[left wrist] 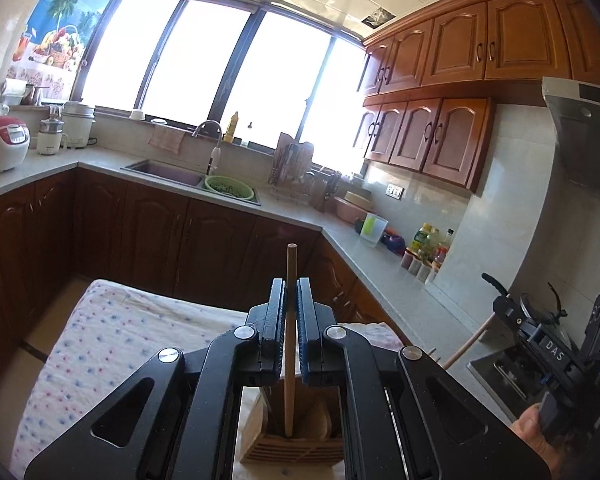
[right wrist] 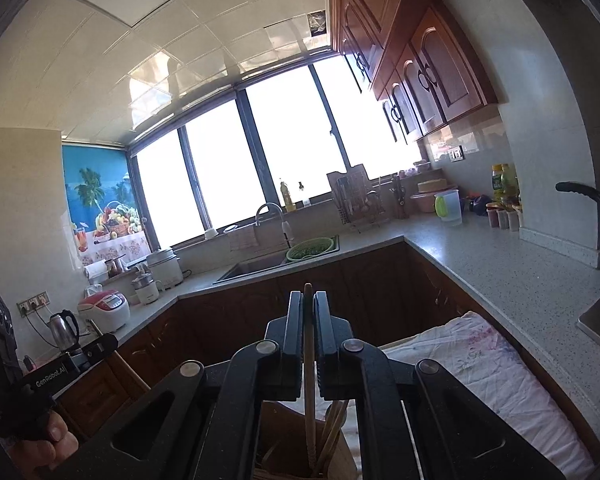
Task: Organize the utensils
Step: 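Lower the chopsticks into the holder and open both tools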
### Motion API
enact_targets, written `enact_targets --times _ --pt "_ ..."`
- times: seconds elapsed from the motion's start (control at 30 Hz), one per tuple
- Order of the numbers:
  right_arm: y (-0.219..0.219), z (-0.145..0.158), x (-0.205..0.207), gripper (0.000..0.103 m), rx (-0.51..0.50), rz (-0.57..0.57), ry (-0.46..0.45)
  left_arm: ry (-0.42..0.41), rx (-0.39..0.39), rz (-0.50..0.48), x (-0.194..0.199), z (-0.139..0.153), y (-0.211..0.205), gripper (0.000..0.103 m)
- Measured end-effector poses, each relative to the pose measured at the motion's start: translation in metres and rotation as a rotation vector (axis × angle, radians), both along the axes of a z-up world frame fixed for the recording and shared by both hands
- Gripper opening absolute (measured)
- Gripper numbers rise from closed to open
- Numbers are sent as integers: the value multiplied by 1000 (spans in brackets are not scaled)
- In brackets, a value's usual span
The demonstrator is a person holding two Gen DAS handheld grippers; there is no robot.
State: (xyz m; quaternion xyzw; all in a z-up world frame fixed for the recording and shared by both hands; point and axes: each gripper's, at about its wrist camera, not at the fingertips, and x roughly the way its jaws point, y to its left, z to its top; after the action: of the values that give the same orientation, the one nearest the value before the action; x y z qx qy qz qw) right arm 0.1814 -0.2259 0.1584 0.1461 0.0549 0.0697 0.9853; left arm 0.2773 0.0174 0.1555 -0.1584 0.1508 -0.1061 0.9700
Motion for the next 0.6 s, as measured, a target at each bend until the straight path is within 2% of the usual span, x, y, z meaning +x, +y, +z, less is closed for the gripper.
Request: enact_targets --times 0.37,0.5,0.6 --pt "-5 -48 14 5 28 -1 95 109 22 -14 13 -58 -9 5" --pt "-4 -59 19 5 29 8 131 143 38 -33 15 -70 -15 5" --pt "-2 -64 22 5 20 13 154 137 55 -20 14 -73 -18 6"
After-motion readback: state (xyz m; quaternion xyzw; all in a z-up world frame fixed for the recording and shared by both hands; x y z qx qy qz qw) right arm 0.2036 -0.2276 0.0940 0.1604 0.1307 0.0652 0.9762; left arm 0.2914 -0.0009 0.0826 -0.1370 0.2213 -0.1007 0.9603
